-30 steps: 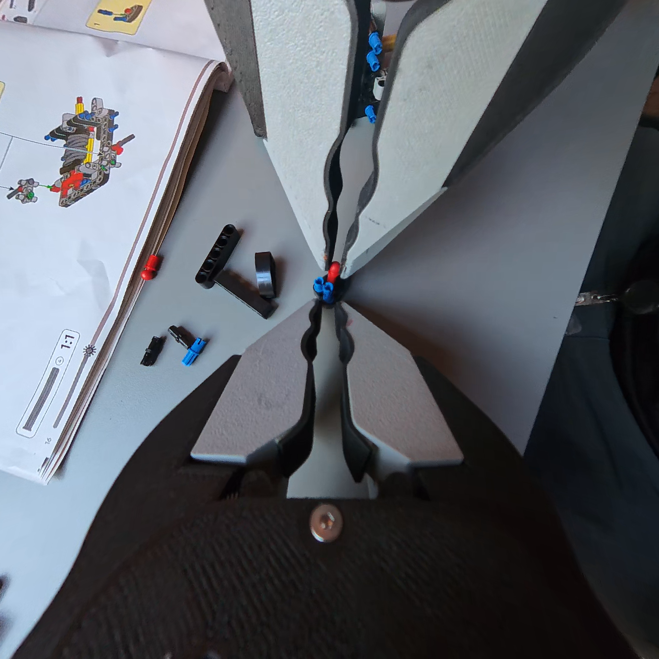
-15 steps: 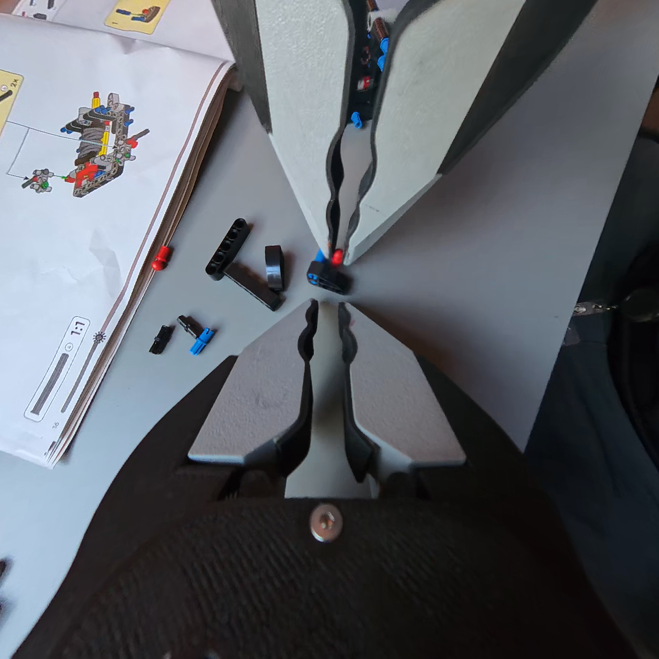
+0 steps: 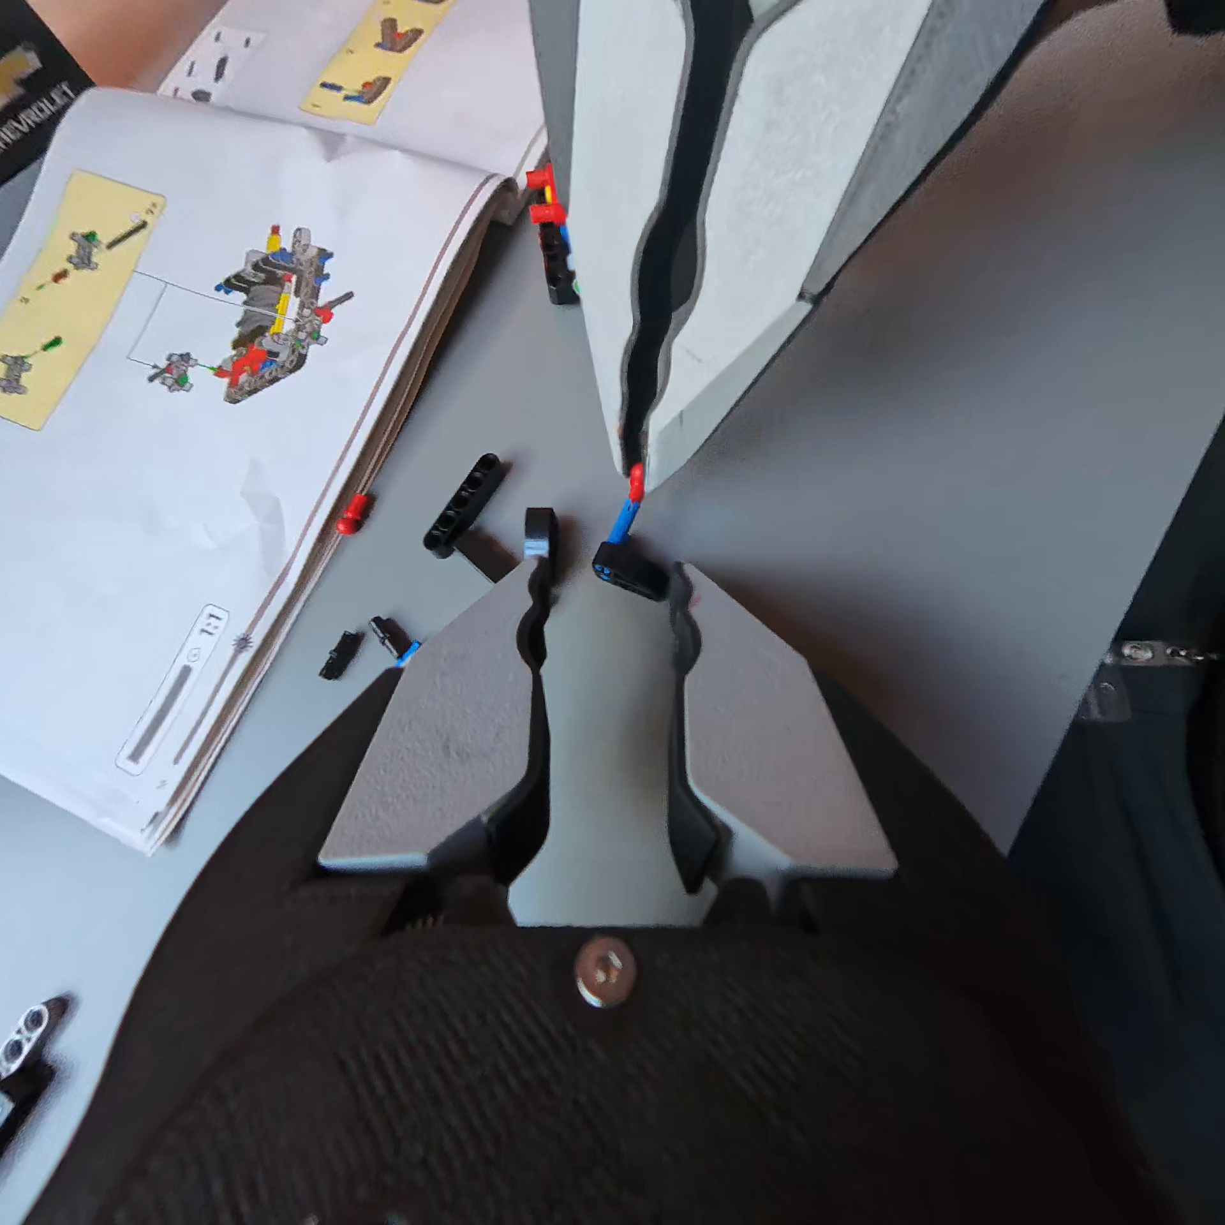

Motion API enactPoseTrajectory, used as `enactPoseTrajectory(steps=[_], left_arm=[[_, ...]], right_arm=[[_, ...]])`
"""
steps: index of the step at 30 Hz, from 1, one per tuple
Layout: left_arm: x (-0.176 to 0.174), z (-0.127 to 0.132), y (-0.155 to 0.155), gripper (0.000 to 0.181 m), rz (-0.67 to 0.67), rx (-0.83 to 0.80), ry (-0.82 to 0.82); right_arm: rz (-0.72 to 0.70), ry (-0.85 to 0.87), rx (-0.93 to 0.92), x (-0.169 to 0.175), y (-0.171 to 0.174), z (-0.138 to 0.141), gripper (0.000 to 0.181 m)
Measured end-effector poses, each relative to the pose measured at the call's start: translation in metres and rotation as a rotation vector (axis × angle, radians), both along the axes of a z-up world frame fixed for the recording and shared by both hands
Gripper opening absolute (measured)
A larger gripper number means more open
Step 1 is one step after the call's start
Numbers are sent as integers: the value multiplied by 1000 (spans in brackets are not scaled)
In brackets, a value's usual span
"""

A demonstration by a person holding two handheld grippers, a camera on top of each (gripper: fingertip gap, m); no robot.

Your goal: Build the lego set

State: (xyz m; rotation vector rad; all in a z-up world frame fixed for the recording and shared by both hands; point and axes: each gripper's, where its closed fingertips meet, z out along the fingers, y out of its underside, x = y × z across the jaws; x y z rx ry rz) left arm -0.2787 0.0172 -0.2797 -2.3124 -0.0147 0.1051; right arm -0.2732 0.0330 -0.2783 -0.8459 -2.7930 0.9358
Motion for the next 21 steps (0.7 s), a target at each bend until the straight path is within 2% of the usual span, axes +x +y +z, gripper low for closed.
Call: enactPoseTrajectory(steps=[2,7,11,12,16,19,21], left_arm=[[3,-4,2,35,0,-32,-30],[0,-13,5,19,52,-87,-88],[5,-12,0,12,114,-57,-201],[9,-12,-2,6,119,-50,-245],[35,-10,-1,6,107,17,-511],[46,-8,-5,6,85,3,-736],[45,-7,-7,6,87,-17,-825]], right_arm=[[-7,-15,-25,3,-1,-5,3],[-14,-14,-113,4,-7,-7,3],[-19,17,-166,3,-10,6,2],[-20,35,-169,3,-11,8,2],[-1,47,-172,8,-14,10,2],[7,64,-186,13,-13,16,3],[52,45,-227,24,-14,24,3]])
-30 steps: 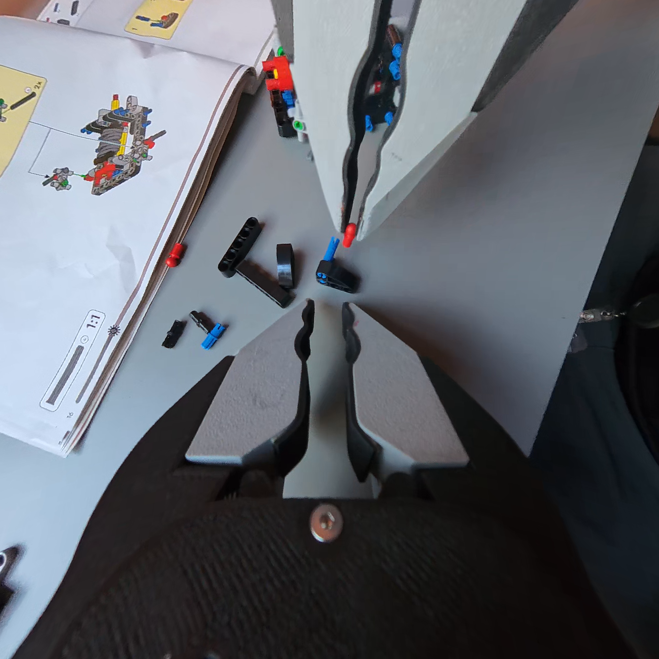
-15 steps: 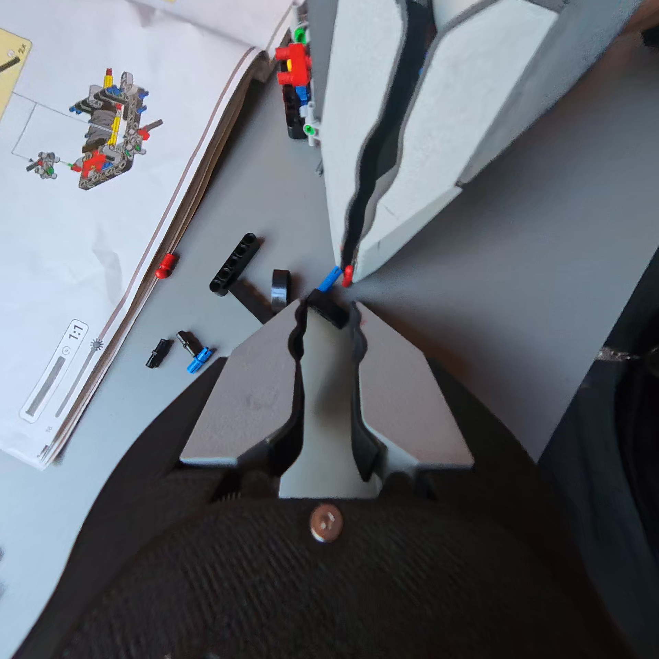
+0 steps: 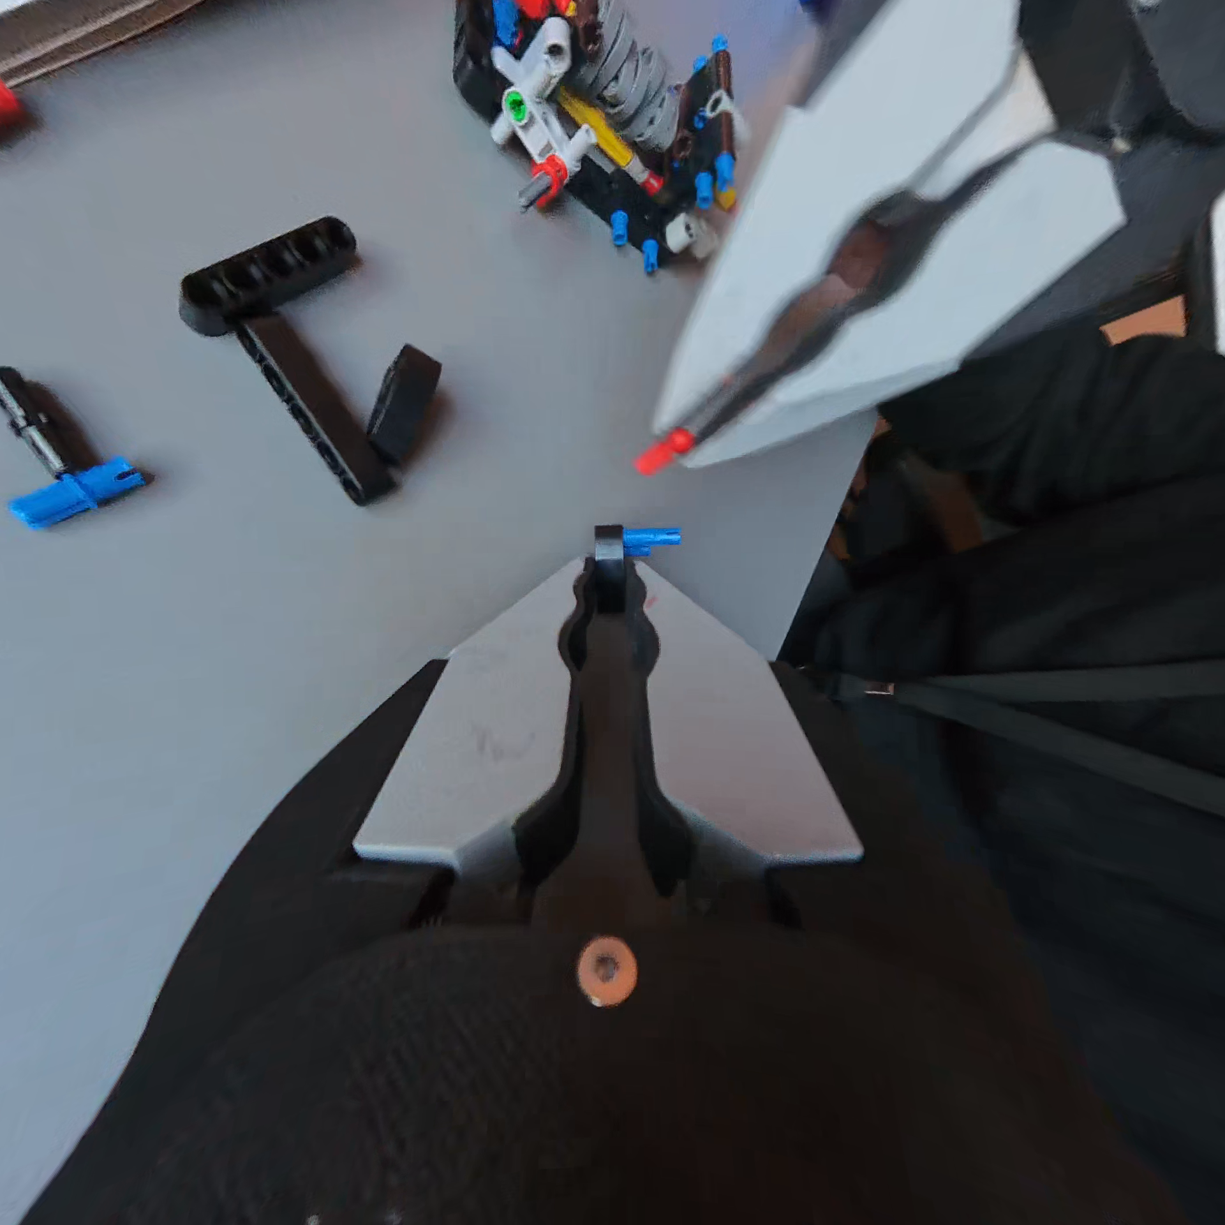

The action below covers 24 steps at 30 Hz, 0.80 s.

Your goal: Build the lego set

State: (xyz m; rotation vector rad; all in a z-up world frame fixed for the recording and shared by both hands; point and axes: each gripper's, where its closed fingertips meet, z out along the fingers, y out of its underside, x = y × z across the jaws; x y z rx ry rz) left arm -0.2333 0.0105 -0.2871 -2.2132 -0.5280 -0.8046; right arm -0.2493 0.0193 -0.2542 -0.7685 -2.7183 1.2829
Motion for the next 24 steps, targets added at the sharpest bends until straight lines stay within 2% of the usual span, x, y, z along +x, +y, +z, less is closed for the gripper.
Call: enactPoseTrajectory(steps=[4,6,11,14,20,24], left_arm=[[-3,0,3,6,-3,-56,-44],[0,0,6,6,-9,-65,-84],[1,1,11,6,5,-55,-161],[0,4,6,14,29,-45,-161],[-17,10,-17,34,103,-79,-7],[-8,10,-17,25,27,-68,134]], right_arm=[[129,45,-12,26,-3,1,3],[147,67,12,30,-4,-5,3],[89,129,39,18,-1,-6,2],[51,129,46,11,3,-8,3],[32,124,47,8,5,-9,3],[71,82,28,17,-1,-11,3]])
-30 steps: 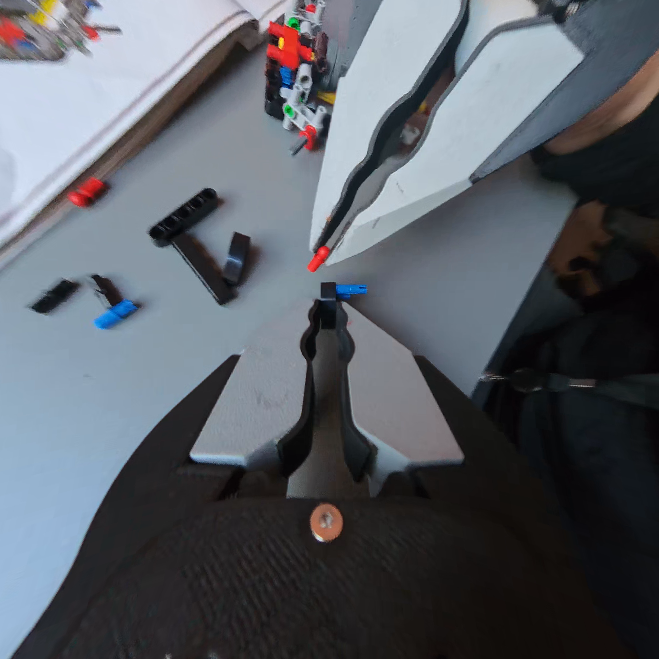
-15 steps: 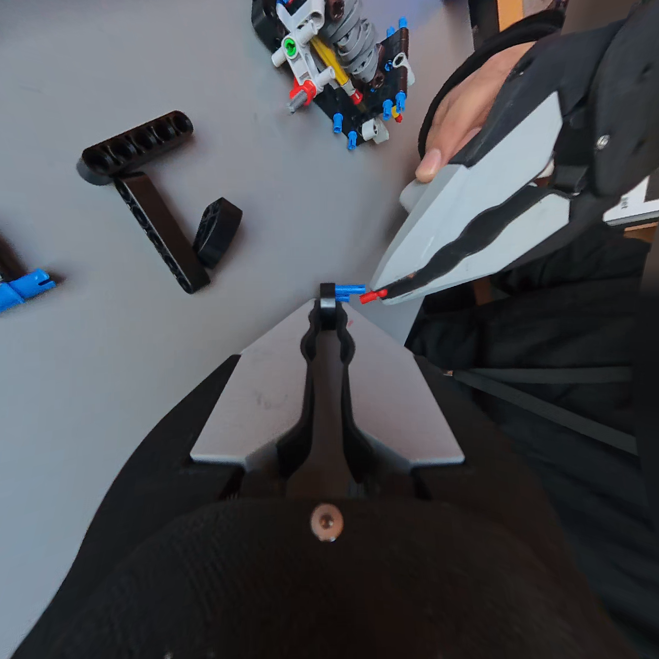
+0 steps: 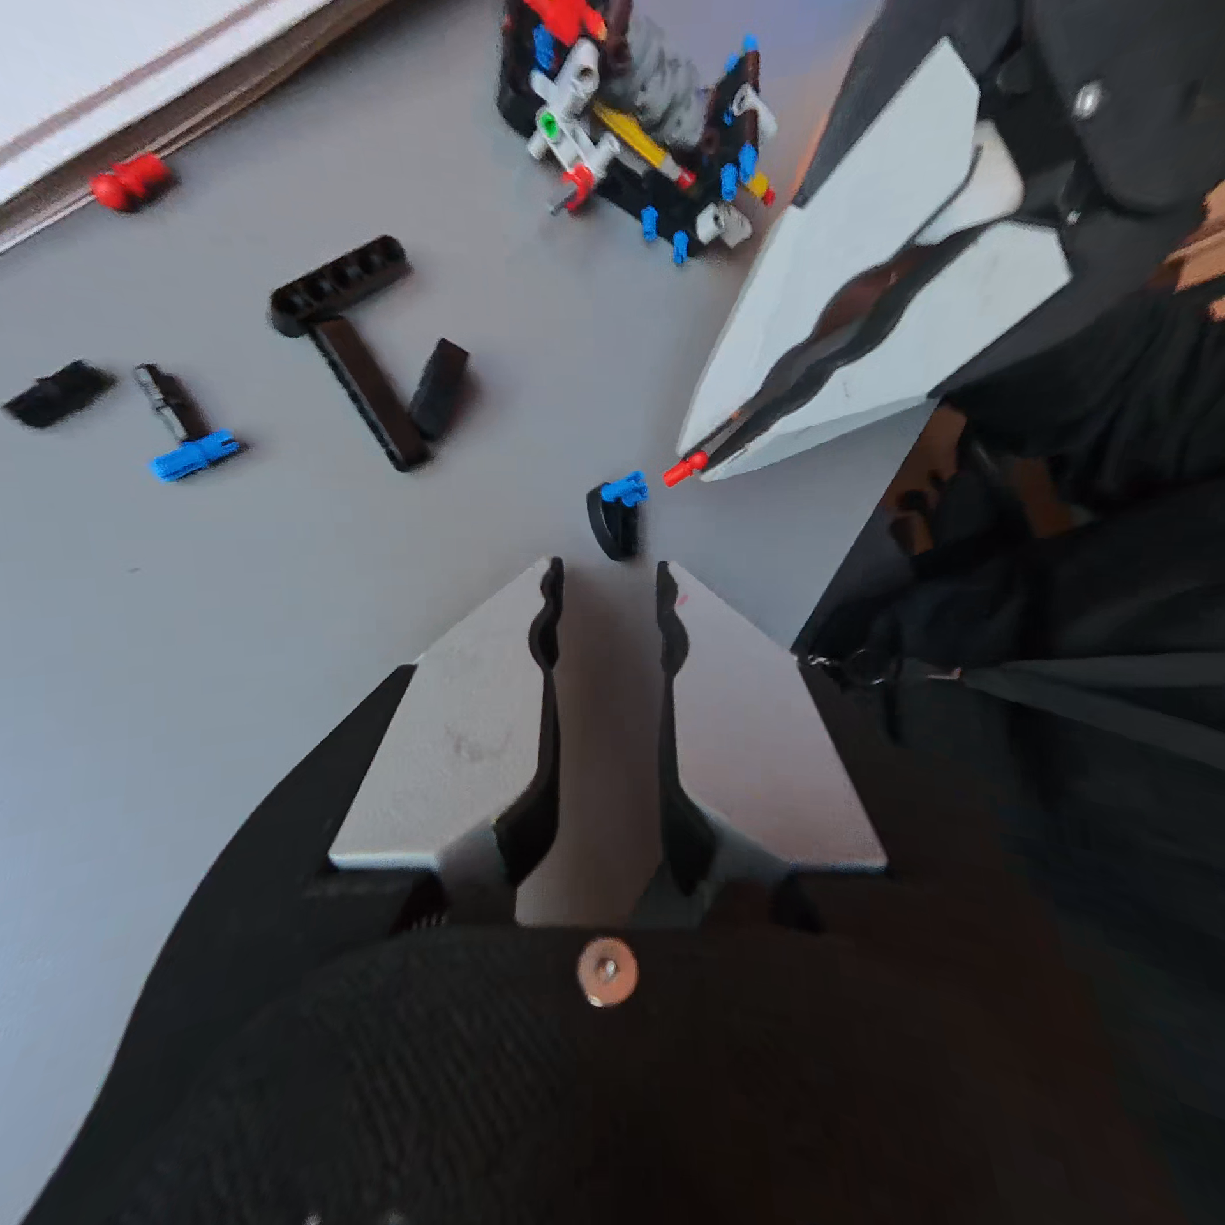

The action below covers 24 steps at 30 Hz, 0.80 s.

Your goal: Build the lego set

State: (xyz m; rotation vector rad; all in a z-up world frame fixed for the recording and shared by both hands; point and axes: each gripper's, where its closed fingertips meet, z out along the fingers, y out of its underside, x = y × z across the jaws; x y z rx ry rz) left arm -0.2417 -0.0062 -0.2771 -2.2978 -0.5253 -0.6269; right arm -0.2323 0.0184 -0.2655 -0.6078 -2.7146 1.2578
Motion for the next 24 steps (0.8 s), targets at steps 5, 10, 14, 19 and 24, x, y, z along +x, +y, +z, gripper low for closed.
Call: enactPoseTrajectory(steps=[5,10,14,19,24], left_arm=[[19,-9,11,16,-85,-29,91],[34,-7,29,21,-139,-6,74],[46,12,39,0,-164,98,78],[15,39,33,18,-11,146,441],[17,34,43,18,-23,126,584]], right_arm=[[-15,-42,20,-1,6,-5,3],[-51,-79,0,-5,18,-1,3],[-51,-140,-83,-3,25,9,3],[-40,-280,-253,2,22,25,2],[-39,-384,-380,6,14,36,2]])
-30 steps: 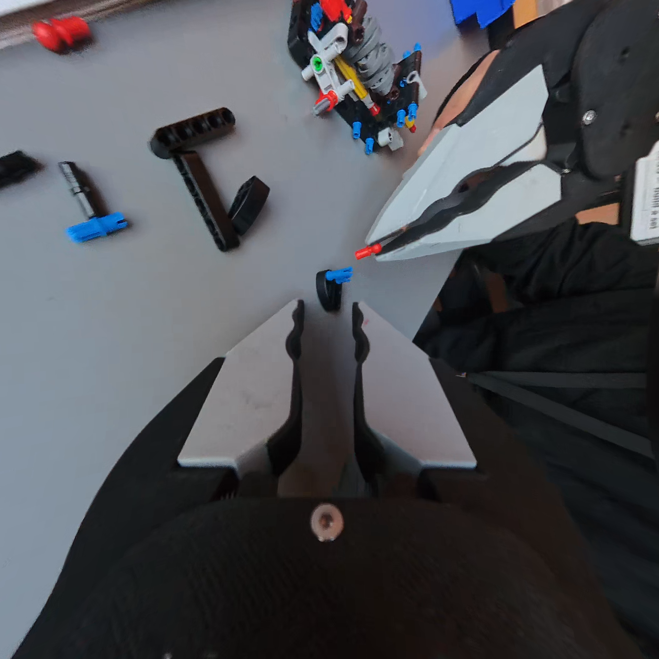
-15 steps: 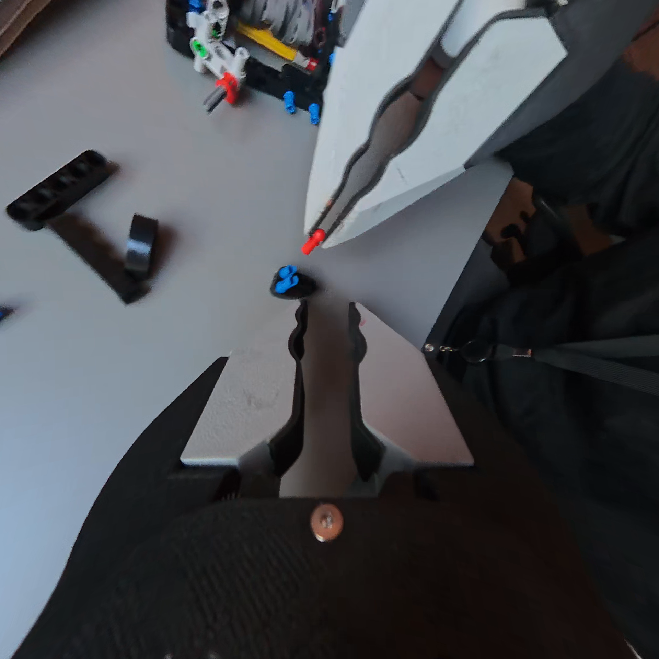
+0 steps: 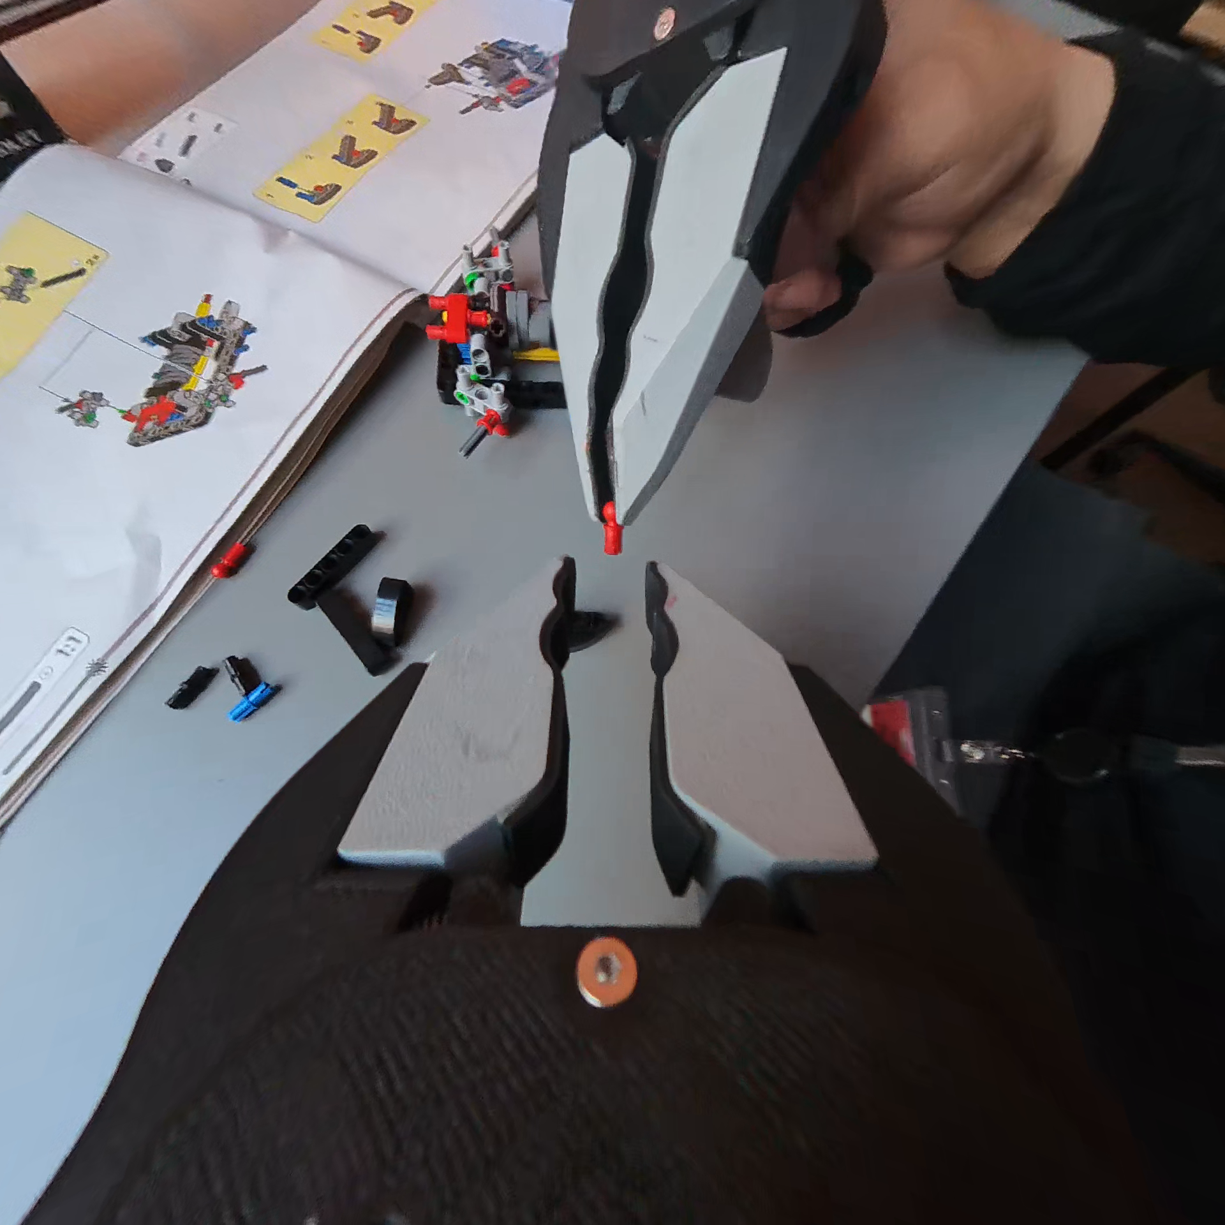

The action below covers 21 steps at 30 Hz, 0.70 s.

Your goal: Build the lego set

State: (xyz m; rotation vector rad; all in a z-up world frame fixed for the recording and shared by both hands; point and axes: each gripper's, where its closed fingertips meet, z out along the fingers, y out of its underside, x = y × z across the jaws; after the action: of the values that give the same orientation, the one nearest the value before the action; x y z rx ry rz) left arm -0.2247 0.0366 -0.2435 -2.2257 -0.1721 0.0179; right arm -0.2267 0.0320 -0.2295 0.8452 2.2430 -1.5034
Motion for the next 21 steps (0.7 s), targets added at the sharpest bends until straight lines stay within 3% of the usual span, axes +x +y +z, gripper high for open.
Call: enactPoseTrajectory(steps=[12,21], left_arm=[[-9,-7,5,2,63,-38,149],[-11,-2,7,1,111,46,27]], right_arm=[[-61,-76,-49,-6,-2,-1,2],[-76,41,-57,-12,-2,6,2]])
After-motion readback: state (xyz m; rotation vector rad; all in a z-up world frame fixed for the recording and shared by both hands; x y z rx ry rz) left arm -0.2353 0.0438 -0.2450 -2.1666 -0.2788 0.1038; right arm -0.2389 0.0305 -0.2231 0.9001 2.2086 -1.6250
